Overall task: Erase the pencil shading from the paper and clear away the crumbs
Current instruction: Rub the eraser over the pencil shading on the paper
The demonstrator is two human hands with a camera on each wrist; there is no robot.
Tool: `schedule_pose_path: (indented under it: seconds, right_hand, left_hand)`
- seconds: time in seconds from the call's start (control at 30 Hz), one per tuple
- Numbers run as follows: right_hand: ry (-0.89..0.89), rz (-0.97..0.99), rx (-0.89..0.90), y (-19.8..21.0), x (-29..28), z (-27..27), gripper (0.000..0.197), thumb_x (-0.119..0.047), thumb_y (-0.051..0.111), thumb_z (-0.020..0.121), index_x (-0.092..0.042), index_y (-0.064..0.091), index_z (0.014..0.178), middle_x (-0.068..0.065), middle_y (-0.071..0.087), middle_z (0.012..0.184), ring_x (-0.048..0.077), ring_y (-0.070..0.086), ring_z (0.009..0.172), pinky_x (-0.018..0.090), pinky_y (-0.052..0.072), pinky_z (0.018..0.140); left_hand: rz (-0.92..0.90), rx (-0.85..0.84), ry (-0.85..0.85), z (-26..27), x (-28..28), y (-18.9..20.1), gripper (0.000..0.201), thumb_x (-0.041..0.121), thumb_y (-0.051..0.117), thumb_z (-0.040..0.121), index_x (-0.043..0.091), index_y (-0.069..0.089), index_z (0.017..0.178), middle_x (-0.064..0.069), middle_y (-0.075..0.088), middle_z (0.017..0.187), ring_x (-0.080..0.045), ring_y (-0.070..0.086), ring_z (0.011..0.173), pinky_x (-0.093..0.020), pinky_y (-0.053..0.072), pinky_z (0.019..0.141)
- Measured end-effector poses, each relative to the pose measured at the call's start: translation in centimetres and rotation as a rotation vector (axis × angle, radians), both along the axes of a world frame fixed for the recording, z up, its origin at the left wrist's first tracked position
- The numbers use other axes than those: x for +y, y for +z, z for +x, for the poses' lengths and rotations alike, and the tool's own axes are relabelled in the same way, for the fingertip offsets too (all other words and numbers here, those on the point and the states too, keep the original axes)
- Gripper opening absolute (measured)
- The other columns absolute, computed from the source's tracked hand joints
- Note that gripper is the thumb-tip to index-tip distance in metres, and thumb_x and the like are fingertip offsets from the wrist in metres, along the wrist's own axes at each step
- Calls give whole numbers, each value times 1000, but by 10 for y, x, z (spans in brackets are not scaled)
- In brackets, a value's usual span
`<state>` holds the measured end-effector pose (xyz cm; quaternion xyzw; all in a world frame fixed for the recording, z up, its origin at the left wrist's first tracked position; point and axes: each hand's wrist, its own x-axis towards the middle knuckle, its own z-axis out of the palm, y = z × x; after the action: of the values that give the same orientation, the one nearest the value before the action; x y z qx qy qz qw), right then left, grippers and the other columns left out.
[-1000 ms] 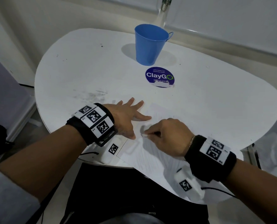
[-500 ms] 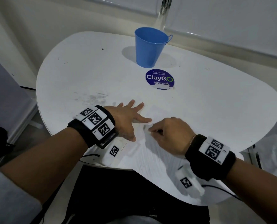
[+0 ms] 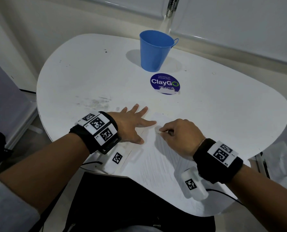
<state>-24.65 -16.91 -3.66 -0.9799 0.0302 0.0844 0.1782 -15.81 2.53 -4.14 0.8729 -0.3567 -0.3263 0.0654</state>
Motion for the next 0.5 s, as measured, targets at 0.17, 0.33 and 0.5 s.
schedule_pose_path:
  seconds: [0.17, 0.33, 0.5]
  right_hand:
    - [148, 49, 66, 8, 8, -2, 18, -31, 60, 92, -31, 77, 97, -18, 67, 72, 10, 59, 71, 27, 47, 71]
    - [80, -40, -1, 13, -1, 13, 19, -32, 59, 92, -32, 76, 100, -12, 74, 94, 17, 65, 89, 31, 52, 80]
    - [122, -76, 21, 14, 5, 10, 19, -33, 58, 94, -34, 75, 102, -12, 73, 98, 17, 64, 93, 32, 51, 81]
  left_hand:
    - [10, 1, 15, 0, -1, 1, 84, 42, 64, 94, 57, 8, 154, 15, -25, 164, -10, -29, 149, -37, -13, 123]
    - [40, -2, 15, 0, -4, 1, 87, 41, 65, 93, 58, 4, 153, 16, -26, 164, -10, -30, 149, -40, -12, 124]
    - [56, 19, 20, 1, -3, 4, 88, 41, 66, 93, 59, 5, 153, 16, -27, 163, -9, -31, 148, -39, -12, 124]
